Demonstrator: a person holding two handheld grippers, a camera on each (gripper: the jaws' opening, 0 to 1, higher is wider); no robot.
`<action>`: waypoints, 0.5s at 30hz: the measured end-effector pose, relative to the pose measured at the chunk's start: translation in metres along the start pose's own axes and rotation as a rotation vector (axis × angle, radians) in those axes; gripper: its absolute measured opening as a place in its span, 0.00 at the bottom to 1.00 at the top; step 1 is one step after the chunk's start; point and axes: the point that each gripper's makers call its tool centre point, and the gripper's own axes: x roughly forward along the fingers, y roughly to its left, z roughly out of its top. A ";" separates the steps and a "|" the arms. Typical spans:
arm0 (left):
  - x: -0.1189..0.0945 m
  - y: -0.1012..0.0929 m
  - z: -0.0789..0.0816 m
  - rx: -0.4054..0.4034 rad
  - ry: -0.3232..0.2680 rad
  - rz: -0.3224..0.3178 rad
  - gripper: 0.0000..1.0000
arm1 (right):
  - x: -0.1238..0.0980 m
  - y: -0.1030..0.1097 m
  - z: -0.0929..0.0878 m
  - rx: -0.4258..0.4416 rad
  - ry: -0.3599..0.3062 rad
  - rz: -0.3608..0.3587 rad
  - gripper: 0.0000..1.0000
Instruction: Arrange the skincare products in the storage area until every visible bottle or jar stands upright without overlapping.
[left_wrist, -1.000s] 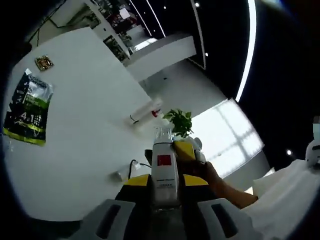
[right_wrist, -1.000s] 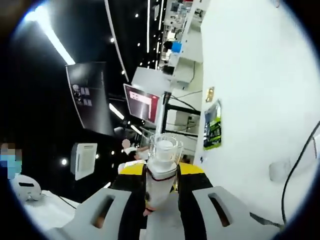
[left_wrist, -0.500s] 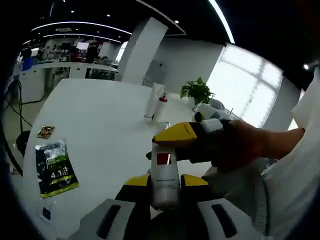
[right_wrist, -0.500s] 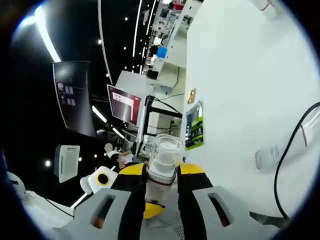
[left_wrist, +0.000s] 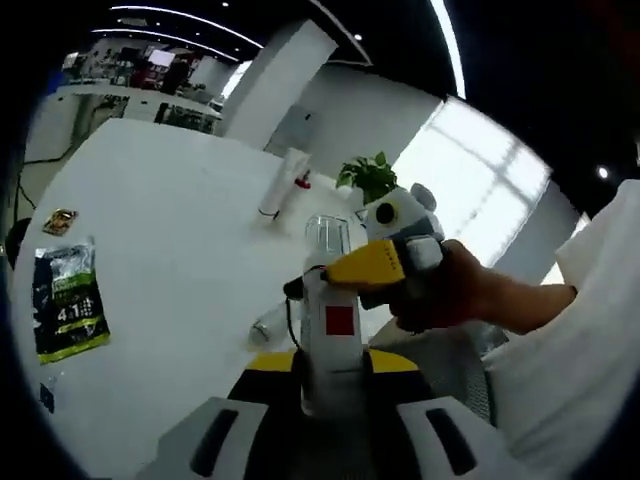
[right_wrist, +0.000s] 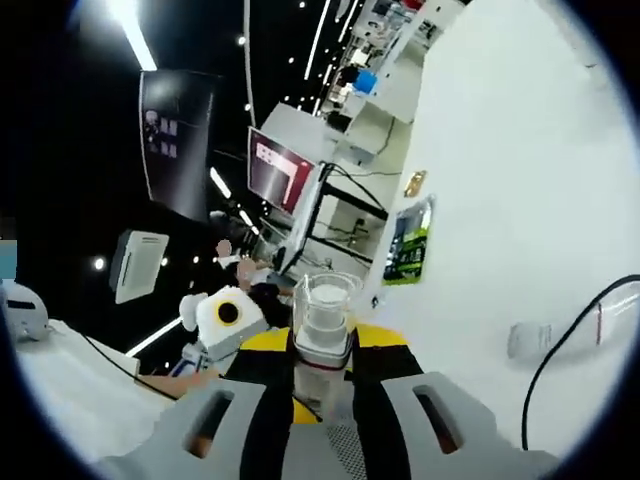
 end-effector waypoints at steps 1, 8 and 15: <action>0.000 -0.004 -0.002 -0.038 0.017 -0.034 0.24 | -0.001 0.003 -0.002 -0.016 0.019 0.013 0.19; -0.001 -0.031 -0.002 -0.059 0.019 -0.198 0.25 | -0.011 0.030 -0.005 -0.122 0.073 0.159 0.19; -0.005 -0.055 -0.010 -0.070 0.064 -0.320 0.24 | -0.016 0.058 -0.017 -0.189 0.136 0.289 0.19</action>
